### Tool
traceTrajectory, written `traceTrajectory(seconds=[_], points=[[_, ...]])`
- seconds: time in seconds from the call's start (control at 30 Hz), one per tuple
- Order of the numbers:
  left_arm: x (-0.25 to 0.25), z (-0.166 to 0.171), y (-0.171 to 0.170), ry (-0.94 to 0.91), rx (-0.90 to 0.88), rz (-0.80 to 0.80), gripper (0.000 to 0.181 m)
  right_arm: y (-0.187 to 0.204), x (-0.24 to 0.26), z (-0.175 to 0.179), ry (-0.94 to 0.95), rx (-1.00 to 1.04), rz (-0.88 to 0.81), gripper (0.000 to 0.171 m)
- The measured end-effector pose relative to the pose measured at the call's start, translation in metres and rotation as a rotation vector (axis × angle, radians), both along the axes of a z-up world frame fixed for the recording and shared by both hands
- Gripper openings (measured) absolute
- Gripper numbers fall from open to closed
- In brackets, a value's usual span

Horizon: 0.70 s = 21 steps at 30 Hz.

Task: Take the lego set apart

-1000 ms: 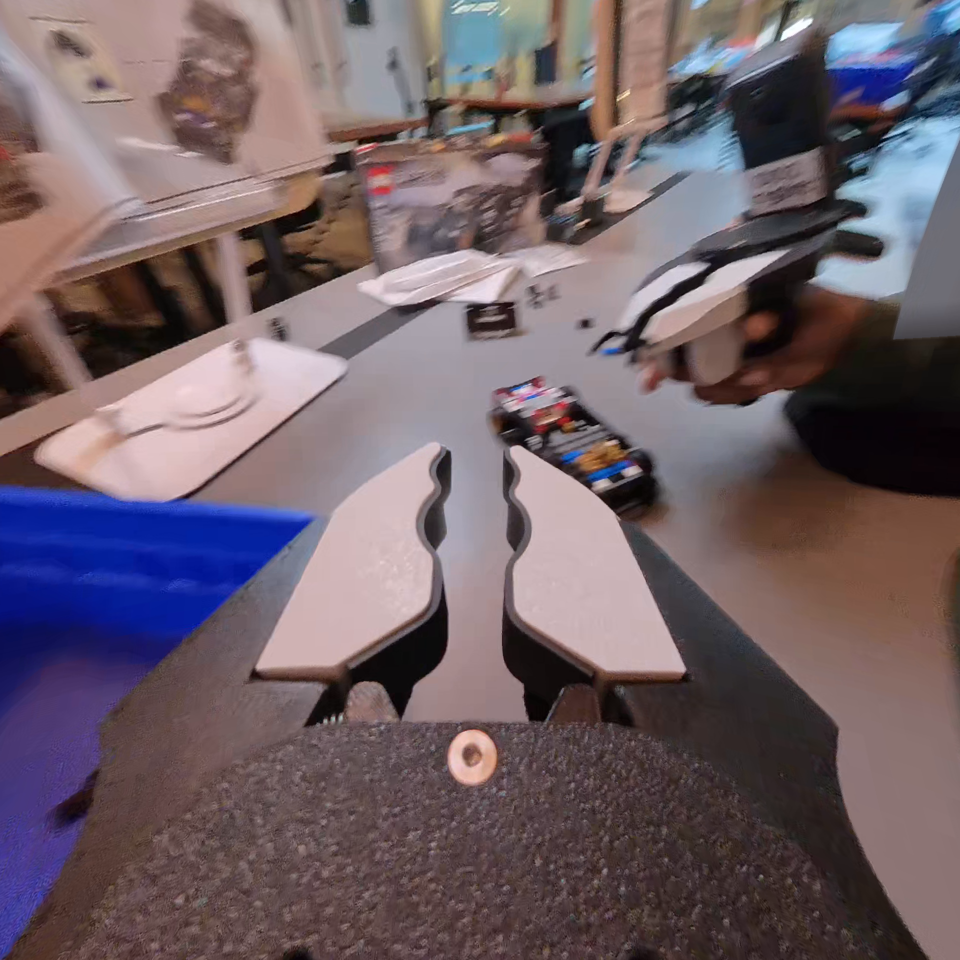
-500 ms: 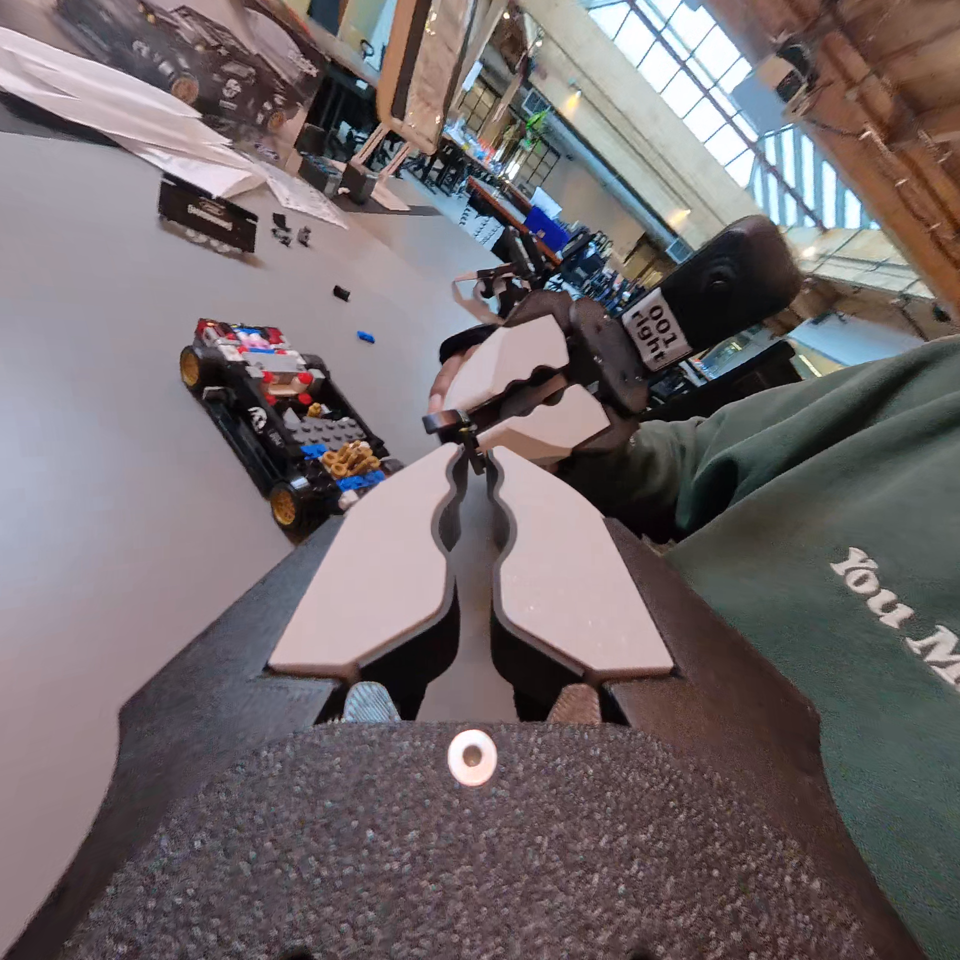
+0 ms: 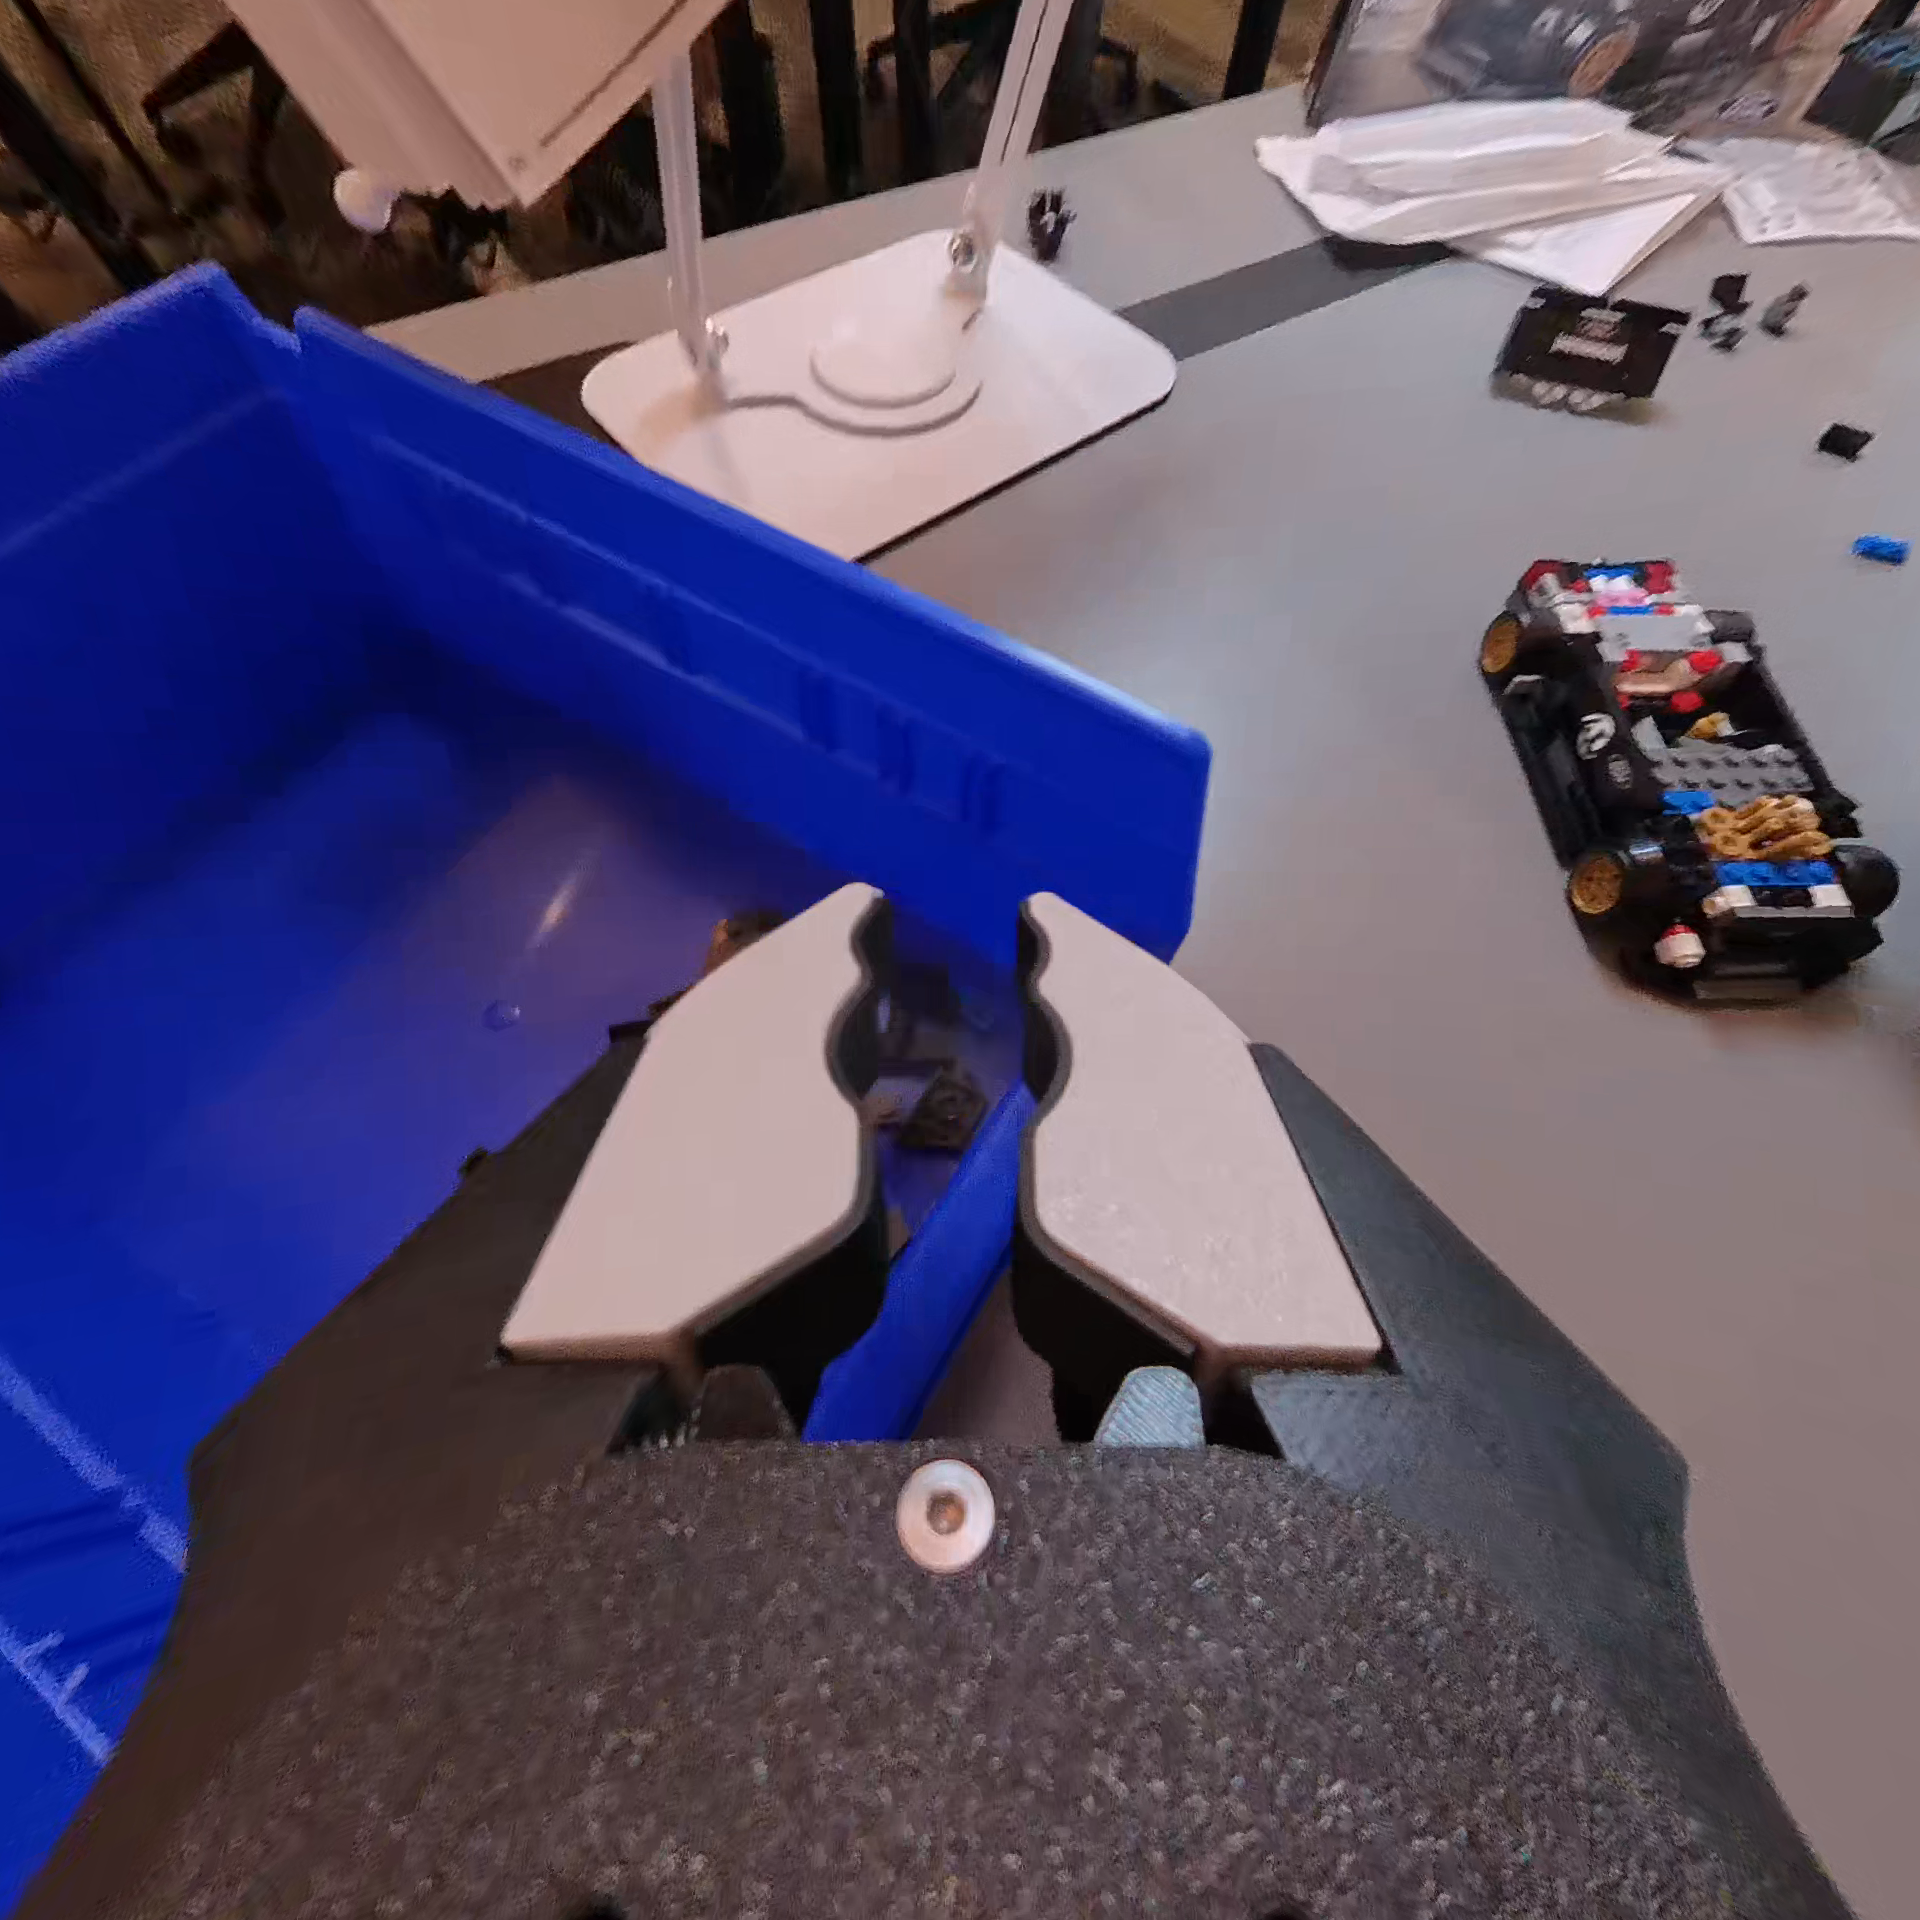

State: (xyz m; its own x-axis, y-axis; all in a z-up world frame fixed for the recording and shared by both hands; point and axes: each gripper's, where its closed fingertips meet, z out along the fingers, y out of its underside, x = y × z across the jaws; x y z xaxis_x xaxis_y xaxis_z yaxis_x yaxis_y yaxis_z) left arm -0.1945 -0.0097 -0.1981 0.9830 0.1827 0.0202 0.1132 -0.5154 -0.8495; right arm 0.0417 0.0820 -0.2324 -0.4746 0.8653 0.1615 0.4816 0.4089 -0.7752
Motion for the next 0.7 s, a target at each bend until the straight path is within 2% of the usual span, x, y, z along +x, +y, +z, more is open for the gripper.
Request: traceTrajectory(seconds=[0.13, 0.2, 0.23, 0.27, 0.3, 0.4, 0.53, 0.7], points=[[-0.005, 0.003, 0.002, 0.095, 0.016, 0.036, 0.053, -0.004, 0.000, -0.012, -0.036, 0.029, 0.015, 0.025], [0.003, 0.014, 0.006, 0.177, 0.065, -0.004, 0.053, -0.002, -0.002, -0.010, -0.026, 0.024, 0.003, 0.025], [0.020, 0.021, 0.011, 0.188, 0.114, -0.081, 0.044, 0.000, -0.003, -0.009, -0.015, 0.020, -0.008, 0.025], [0.045, 0.027, 0.016, 0.158, 0.163, -0.187, 0.029, 0.003, -0.004, -0.006, -0.002, 0.016, -0.024, 0.025], [0.073, 0.029, 0.022, 0.087, 0.203, -0.289, 0.022, 0.006, -0.006, -0.004, 0.012, 0.012, -0.040, 0.027], [0.149, 0.002, 0.037, -0.219, 0.113, -0.528, 0.027, 0.008, -0.010, -0.006, 0.004, -0.017, -0.067, 0.036], [0.177, -0.050, 0.063, -0.351, -0.075, -0.529, 0.027, 0.005, -0.014, -0.018, -0.054, 0.010, -0.087, 0.051], [0.193, -0.067, 0.082, -0.489, -0.169, -0.561, 0.028, -0.003, -0.021, -0.026, -0.093, 0.030, -0.118, 0.063]])
